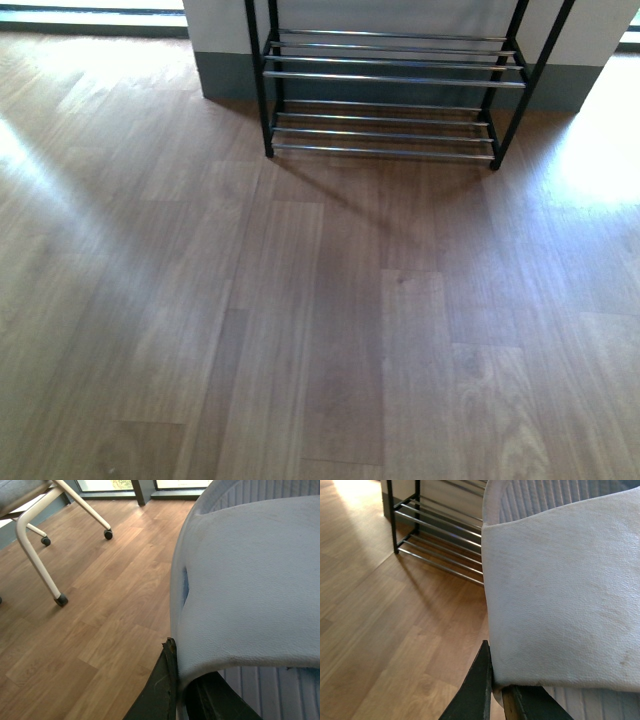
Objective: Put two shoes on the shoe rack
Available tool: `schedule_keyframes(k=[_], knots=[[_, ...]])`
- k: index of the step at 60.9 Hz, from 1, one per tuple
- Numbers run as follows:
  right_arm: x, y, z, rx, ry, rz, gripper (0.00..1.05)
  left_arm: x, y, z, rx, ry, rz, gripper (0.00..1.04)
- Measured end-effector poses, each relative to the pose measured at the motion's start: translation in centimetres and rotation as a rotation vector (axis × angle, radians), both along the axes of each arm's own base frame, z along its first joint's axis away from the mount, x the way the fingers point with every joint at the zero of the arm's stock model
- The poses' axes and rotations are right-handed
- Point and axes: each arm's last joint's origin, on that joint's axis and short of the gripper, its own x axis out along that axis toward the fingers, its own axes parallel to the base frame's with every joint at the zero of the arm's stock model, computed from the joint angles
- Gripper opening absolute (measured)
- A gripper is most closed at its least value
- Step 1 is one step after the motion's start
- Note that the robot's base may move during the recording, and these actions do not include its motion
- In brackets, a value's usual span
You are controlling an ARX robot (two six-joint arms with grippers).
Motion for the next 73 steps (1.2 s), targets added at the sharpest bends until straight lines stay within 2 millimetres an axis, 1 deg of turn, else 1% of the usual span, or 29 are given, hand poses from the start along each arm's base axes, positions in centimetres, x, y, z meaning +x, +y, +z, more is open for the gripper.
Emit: schedule_keyframes(k=[73], knots=[[0.00, -0.03, -0.01, -0.001, 0.001, -0.006, 0.02, 0.00, -0.01, 0.00, 0.000, 0.000, -0.002, 0.02]])
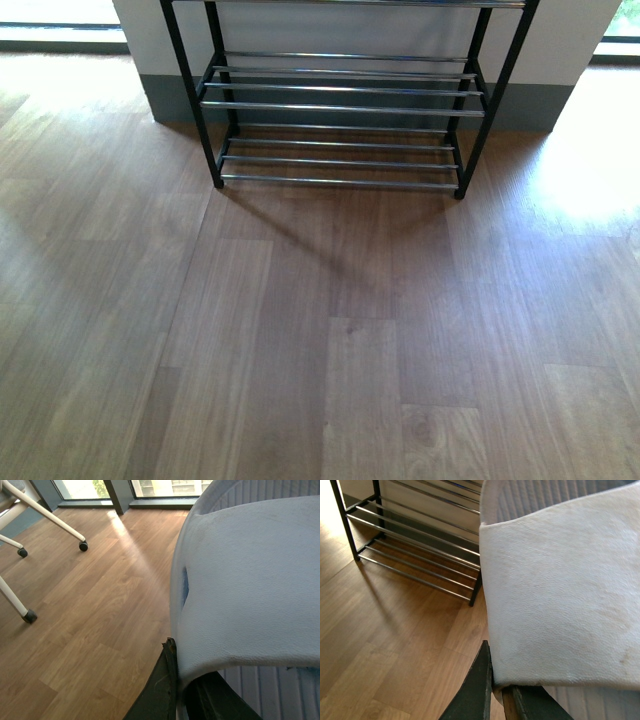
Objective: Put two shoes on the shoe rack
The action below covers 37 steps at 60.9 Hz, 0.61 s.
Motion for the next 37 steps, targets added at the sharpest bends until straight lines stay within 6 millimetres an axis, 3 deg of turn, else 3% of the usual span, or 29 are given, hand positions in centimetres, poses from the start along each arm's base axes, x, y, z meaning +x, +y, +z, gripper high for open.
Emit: schedule_keyframes(k=[37], knots=[[0.00, -0.02, -0.01, -0.001, 0.001, -0.004, 0.02, 0.00, 0.00, -0.01, 0.000, 0.000, -0.001, 0.02]])
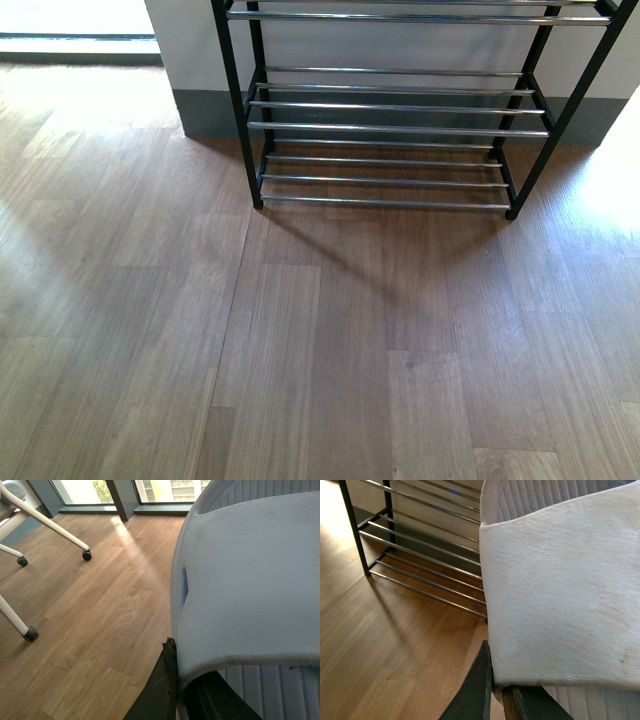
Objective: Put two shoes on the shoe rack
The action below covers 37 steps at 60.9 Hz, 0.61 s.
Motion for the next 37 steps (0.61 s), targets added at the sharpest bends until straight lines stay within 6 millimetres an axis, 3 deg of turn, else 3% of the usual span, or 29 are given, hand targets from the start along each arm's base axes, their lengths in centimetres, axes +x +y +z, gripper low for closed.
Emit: schedule_keyframes(k=[37], knots=[[0.00, 0.05, -0.06, 0.003, 0.001, 0.011, 0.02, -0.03, 0.01, -0.10, 0.001, 0.003, 0.003, 0.02]])
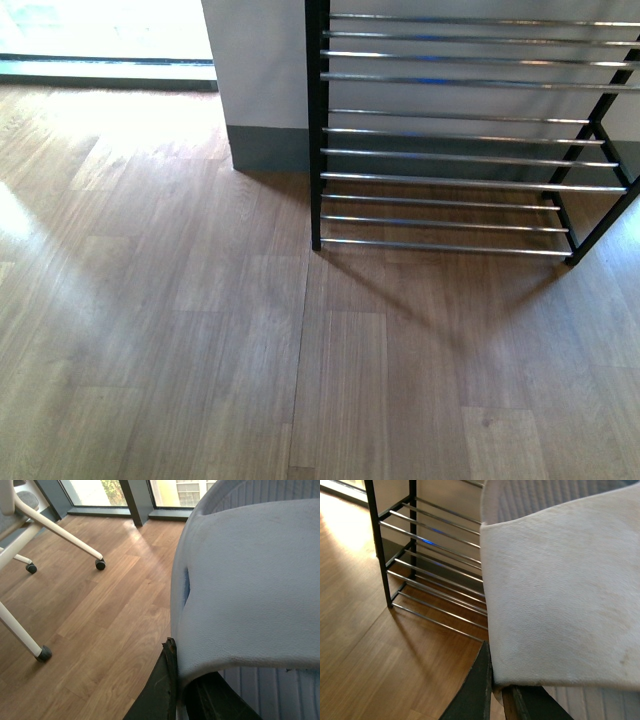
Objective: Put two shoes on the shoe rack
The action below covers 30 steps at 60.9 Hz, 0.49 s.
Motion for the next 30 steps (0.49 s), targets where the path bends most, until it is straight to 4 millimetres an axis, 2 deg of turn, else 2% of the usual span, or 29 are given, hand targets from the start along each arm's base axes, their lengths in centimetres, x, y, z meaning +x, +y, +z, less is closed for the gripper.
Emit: schedule_keyframes(k=[30], knots=[[0.00, 0.00, 0.00, 0.000, 0.000, -0.001, 0.02, 0.00, 0.00, 0.00, 0.002, 0.001, -0.001, 0.02]])
